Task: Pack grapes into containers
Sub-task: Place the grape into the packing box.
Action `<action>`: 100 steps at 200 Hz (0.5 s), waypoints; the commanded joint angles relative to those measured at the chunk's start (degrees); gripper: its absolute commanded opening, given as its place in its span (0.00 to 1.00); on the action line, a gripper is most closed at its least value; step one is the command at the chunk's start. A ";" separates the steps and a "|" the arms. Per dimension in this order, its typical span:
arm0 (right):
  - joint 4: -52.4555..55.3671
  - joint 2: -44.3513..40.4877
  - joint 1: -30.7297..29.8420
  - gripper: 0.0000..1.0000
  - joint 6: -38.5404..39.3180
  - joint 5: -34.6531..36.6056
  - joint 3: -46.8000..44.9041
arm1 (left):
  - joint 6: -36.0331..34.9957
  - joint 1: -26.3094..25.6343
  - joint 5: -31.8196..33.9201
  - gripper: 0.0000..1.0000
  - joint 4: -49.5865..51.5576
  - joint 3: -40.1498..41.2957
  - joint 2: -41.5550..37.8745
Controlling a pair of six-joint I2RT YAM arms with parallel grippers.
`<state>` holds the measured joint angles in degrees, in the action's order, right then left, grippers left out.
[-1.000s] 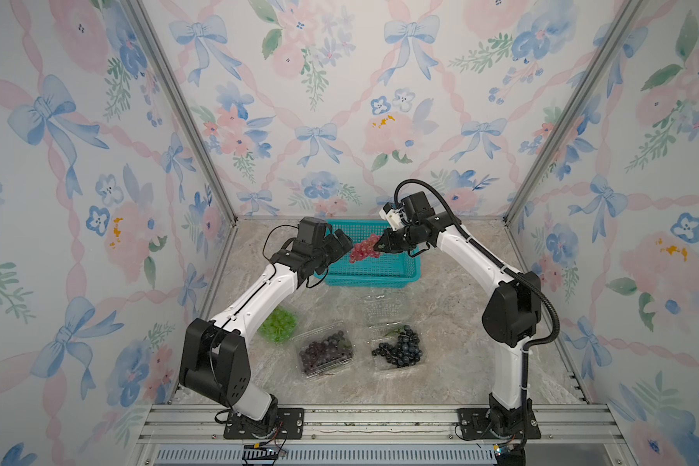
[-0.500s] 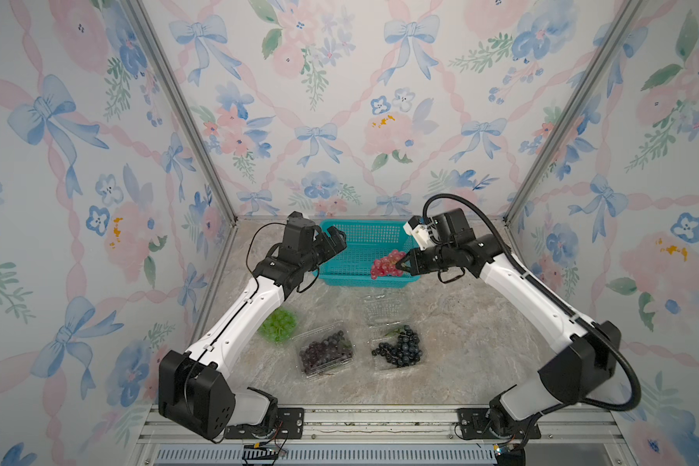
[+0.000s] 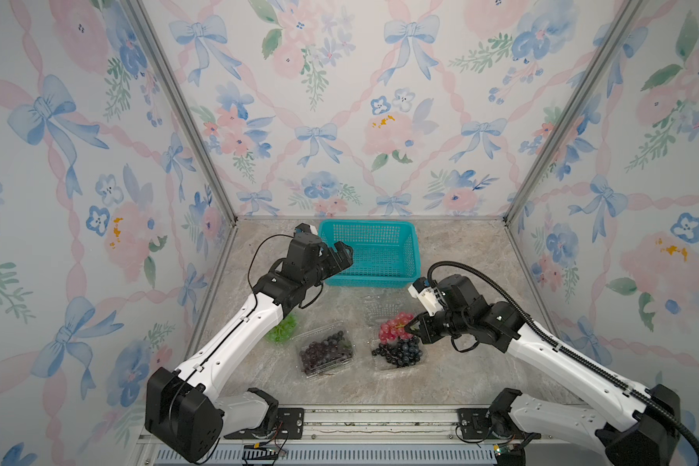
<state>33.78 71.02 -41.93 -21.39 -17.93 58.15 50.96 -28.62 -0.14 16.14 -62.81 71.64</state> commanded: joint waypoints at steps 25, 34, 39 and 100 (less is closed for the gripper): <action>-9.53 0.73 -3.02 0.00 -3.84 1.24 -5.41 | -0.48 -4.17 2.42 0.98 -1.20 2.40 -0.71; -9.70 0.95 -3.69 0.00 -3.68 1.25 -5.42 | -0.25 -4.46 2.43 0.98 -1.30 2.61 -0.87; -10.02 1.04 -3.92 0.00 -3.66 1.23 -5.44 | -0.22 -4.62 2.43 0.98 -1.37 2.69 -0.93; -12.43 4.36 -4.65 0.00 -4.10 0.01 -5.66 | 0.46 -5.13 3.85 0.98 -1.99 4.13 -3.05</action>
<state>24.14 73.17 -45.98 -24.69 -17.30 52.99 51.24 -33.41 2.37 15.05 -59.64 70.15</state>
